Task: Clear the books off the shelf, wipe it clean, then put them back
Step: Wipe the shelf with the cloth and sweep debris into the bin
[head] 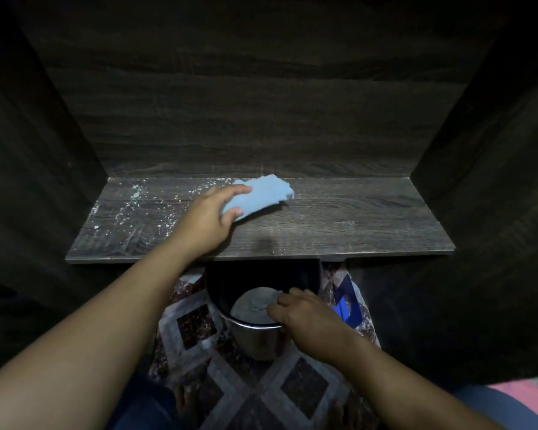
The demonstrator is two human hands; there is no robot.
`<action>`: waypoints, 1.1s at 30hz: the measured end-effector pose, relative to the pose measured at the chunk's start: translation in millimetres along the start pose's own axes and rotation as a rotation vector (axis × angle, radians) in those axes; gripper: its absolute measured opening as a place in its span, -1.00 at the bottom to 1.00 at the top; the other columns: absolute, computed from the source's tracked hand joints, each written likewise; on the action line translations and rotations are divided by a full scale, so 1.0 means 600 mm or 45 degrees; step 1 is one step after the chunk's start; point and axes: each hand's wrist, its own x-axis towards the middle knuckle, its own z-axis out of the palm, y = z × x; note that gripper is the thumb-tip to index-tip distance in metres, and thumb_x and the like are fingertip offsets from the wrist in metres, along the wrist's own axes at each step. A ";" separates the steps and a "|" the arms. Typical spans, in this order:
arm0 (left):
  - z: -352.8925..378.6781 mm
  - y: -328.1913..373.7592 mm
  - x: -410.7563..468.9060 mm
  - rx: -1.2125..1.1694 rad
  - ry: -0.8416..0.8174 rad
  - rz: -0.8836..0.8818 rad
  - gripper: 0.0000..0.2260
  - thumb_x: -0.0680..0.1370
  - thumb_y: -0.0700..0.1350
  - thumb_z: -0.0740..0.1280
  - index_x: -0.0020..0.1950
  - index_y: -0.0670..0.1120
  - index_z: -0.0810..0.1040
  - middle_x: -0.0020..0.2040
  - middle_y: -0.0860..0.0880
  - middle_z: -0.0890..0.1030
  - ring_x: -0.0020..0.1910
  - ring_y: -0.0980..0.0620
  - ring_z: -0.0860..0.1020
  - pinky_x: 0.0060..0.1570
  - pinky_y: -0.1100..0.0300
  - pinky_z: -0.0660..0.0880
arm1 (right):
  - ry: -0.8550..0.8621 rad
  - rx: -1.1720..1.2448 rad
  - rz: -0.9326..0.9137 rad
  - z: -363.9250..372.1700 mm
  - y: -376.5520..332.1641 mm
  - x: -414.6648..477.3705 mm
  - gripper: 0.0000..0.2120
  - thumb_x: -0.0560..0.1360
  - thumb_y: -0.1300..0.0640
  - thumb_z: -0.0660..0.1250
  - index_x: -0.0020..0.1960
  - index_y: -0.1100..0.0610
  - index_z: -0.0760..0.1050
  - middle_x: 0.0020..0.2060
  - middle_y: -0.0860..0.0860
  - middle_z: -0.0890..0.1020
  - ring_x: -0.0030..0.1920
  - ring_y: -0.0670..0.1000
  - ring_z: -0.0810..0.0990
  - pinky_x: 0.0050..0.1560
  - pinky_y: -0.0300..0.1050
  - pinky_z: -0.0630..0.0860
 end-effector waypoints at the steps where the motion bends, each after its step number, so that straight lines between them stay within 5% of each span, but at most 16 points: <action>1: 0.003 -0.005 0.010 0.004 0.014 0.004 -0.64 0.56 -0.16 0.33 0.33 0.12 0.49 0.22 -0.07 0.51 0.21 -0.11 0.48 0.20 0.18 0.33 | 0.008 0.011 0.008 0.004 0.003 0.004 -0.48 0.12 0.16 0.59 -0.07 -0.06 0.38 -0.28 -0.10 0.53 -0.27 -0.02 0.50 -0.34 -0.21 0.35; 9: 0.027 -0.032 0.091 0.436 0.201 0.280 -0.64 0.56 -0.13 0.32 0.34 0.10 0.46 0.08 -0.12 0.48 0.02 -0.19 0.41 0.02 -0.05 0.35 | 0.042 -0.043 0.065 0.033 0.025 0.019 -0.55 0.18 0.11 0.56 -0.05 -0.08 0.42 -0.21 -0.14 0.56 -0.19 -0.07 0.44 -0.27 -0.23 0.22; 15: 0.030 -0.042 0.114 0.805 0.050 0.338 -0.61 0.59 -0.09 0.15 0.42 0.13 0.38 0.13 -0.19 0.44 0.08 -0.22 0.37 0.06 -0.11 0.30 | 0.020 -0.008 0.065 0.040 0.041 0.013 -0.70 0.24 0.06 0.49 -0.09 -0.08 0.49 -0.21 -0.14 0.58 -0.19 -0.05 0.53 -0.28 -0.23 0.32; 19: 0.034 -0.042 0.127 0.775 -0.103 0.171 -0.57 0.62 -0.12 0.16 0.47 0.19 0.31 0.28 -0.16 0.38 0.21 -0.21 0.31 0.17 -0.07 0.24 | 0.041 -0.014 0.092 0.033 0.043 0.013 -0.83 0.28 0.00 0.21 -0.13 -0.11 0.46 -0.25 -0.18 0.56 -0.18 -0.12 0.46 -0.31 -0.28 0.38; 25: 0.047 -0.026 0.131 0.603 -0.218 -0.023 -0.56 0.61 -0.16 0.19 0.43 0.21 0.36 0.28 -0.09 0.41 0.21 -0.17 0.33 0.21 0.00 0.26 | -0.006 0.014 0.126 0.025 0.041 0.009 -0.73 0.30 -0.10 0.10 -0.15 -0.10 0.53 -0.25 -0.18 0.57 -0.19 -0.12 0.48 -0.31 -0.27 0.41; 28: 0.047 -0.023 0.124 0.454 -0.249 -0.006 -0.62 0.61 -0.15 0.25 0.36 0.21 0.45 0.19 -0.07 0.46 0.16 -0.14 0.37 0.22 0.05 0.30 | -0.017 0.016 0.104 0.017 0.039 0.011 -0.83 0.27 -0.03 0.25 -0.16 -0.09 0.52 -0.28 -0.17 0.55 -0.22 -0.10 0.51 -0.32 -0.27 0.40; 30: 0.048 -0.022 0.111 0.387 -0.259 0.010 -0.66 0.61 -0.12 0.25 0.34 0.20 0.48 0.17 -0.07 0.47 0.17 -0.15 0.38 0.22 0.05 0.31 | -0.042 0.045 0.082 0.019 0.039 0.010 -0.70 0.17 0.05 0.45 -0.13 -0.09 0.47 -0.28 -0.15 0.54 -0.24 -0.07 0.53 -0.32 -0.27 0.39; 33: 0.053 -0.015 0.086 0.312 -0.231 0.062 -0.68 0.60 -0.12 0.27 0.32 0.17 0.51 0.17 -0.08 0.49 0.21 -0.16 0.39 0.25 0.05 0.32 | -0.058 0.112 0.096 0.019 0.037 0.009 -0.70 0.15 0.11 0.45 -0.14 -0.06 0.50 -0.29 -0.11 0.55 -0.25 -0.02 0.55 -0.31 -0.25 0.40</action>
